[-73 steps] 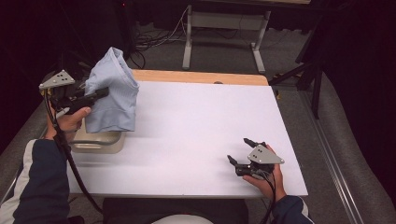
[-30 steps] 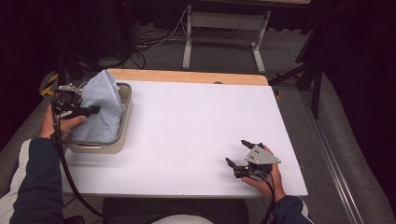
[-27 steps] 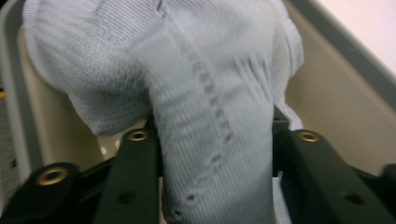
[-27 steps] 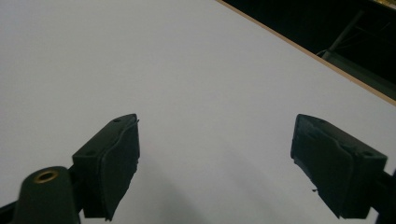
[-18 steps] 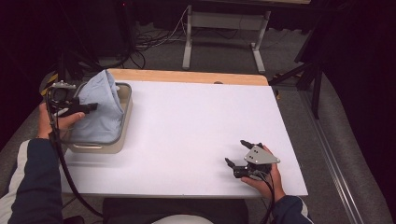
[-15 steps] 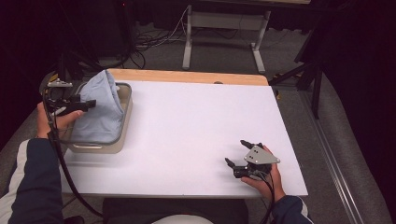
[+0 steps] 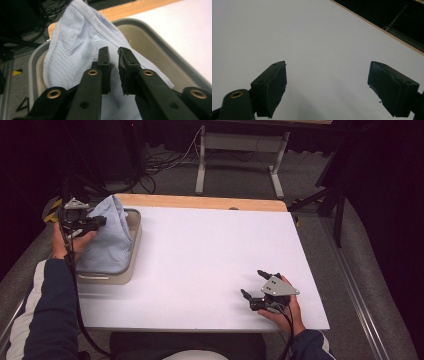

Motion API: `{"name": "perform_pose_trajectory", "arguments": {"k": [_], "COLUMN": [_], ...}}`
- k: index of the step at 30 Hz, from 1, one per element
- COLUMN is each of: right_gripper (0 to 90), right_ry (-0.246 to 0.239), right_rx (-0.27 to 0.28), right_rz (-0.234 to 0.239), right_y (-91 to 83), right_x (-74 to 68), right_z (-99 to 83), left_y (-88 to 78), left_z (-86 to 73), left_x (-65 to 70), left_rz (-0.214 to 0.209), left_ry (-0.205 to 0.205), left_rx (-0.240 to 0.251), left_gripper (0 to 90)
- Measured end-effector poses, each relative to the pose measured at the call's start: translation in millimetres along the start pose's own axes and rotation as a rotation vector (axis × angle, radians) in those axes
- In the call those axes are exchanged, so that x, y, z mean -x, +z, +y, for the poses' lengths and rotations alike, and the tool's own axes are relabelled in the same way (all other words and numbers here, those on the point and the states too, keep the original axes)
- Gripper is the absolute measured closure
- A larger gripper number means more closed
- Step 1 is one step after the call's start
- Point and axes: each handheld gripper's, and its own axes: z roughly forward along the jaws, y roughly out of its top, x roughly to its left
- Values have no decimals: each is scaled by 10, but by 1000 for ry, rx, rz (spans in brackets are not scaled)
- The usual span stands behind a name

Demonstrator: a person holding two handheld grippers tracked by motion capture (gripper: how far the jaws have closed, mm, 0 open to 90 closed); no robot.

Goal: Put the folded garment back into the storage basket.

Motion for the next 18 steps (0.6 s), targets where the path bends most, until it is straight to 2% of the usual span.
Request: {"name": "perform_pose_trajectory", "arguments": {"k": [3, 6, 10, 15, 17, 18], "right_gripper": [165, 166, 167, 167, 167, 168], "right_ry": [-1, -2, -4, -2, -2, -5], "right_rx": [-3, -9, -7, -9, -10, -15], "right_rz": [1, -1, -1, -2, -1, -1], "right_y": [-2, 2, -2, -4, 0, 7], "right_x": [-2, 1, -3, 0, -5, -9], "right_z": [-3, -8, -7, -11, -10, -8], "left_y": [78, 190, 278, 333, 368, 397], "left_z": [2, -13, -36, -67, -77, -82], "left_x": [11, 23, 20, -17, -17, -12], "left_rz": [-2, -12, 8, 20, 27, 47], "left_ry": [3, -16, -13, -34, -34, -22], "left_rx": [-23, -35, -79, -102, -132, -150], "left_gripper": [828, 844, 874, 898, 900, 900]}}
